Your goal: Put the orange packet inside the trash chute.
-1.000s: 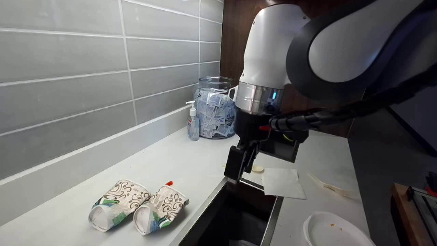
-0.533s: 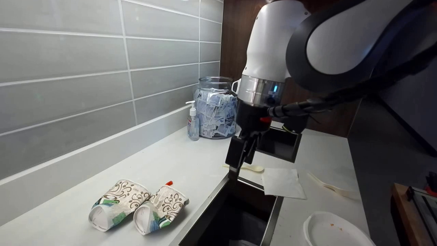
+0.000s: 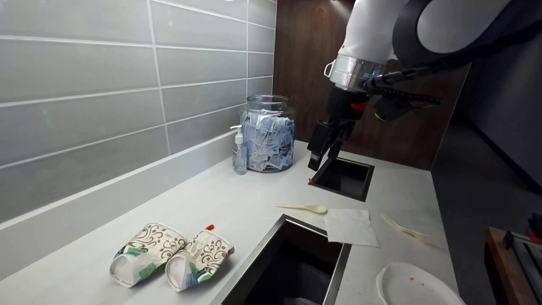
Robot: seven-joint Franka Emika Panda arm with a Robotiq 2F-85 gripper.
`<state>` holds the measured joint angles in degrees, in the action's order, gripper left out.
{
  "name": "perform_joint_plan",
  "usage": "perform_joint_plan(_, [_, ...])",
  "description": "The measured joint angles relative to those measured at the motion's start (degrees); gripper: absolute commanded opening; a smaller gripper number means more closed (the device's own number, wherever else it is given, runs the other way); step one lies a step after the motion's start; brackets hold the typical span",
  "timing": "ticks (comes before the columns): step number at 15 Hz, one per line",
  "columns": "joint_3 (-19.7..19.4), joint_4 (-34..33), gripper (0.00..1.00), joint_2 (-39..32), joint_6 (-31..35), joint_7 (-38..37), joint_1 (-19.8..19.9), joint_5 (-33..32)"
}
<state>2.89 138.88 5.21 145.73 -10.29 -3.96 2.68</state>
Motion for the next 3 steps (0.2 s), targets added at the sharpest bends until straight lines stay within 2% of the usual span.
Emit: perform_joint_plan(3, [0.13,0.77,1.0,0.78,0.0,-0.42,-0.01,-0.05])
